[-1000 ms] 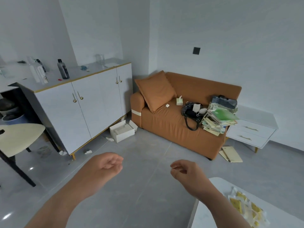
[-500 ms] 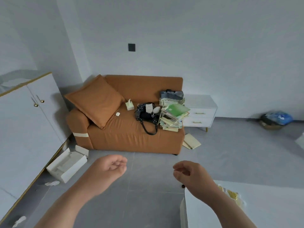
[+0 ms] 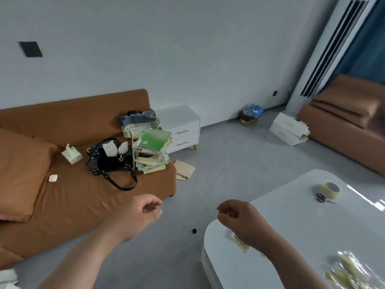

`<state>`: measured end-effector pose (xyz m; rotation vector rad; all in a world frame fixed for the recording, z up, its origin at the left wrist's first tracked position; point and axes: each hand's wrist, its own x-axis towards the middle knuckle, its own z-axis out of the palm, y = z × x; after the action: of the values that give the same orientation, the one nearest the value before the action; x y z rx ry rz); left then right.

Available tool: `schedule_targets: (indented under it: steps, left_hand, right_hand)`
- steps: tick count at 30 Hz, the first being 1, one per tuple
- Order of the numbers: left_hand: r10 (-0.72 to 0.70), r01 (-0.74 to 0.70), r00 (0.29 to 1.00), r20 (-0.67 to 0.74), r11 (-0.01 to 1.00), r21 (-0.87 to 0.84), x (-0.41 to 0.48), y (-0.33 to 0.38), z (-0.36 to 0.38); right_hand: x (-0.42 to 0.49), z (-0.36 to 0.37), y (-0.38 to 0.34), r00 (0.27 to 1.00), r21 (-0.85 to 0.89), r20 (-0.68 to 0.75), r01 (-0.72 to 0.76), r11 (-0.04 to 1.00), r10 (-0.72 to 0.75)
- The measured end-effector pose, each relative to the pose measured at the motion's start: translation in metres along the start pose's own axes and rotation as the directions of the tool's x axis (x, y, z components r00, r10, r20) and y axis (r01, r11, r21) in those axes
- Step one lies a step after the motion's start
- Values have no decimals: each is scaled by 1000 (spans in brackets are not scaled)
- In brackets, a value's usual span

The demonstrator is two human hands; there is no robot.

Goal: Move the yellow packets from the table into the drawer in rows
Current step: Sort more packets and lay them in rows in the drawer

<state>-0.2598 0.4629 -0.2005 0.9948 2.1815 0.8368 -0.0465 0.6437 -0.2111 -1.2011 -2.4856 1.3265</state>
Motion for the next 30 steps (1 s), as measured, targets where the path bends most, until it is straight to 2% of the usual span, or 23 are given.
schedule_targets:
  steps: [7, 12, 16, 21, 26, 30]
  left_hand:
    - [88, -106, 977, 196, 991, 82, 131, 29, 20]
    - [137, -189, 939, 315, 972, 141, 207, 58, 33]
    - [165, -244, 886, 433, 960, 134, 253, 83, 57]
    - [219, -366, 759, 613, 923, 123, 305, 118, 105]
    - [252, -460, 603, 757, 885, 73, 355, 144, 152]
    - [238, -508, 478, 845, 860, 46, 389, 153, 182]
  right_hand:
    - [66, -31, 39, 976, 90, -165, -132, 987, 145]
    - [98, -55, 56, 942, 152, -225, -218, 964, 249]
    - [104, -76, 71, 888, 205, -286, -310, 928, 360]
    - [103, -89, 99, 782, 312, -362, -412, 856, 508]
    - [107, -83, 125, 637, 446, -392, -499, 743, 663]
    - [121, -70, 138, 527, 487, -389, -579, 654, 756]
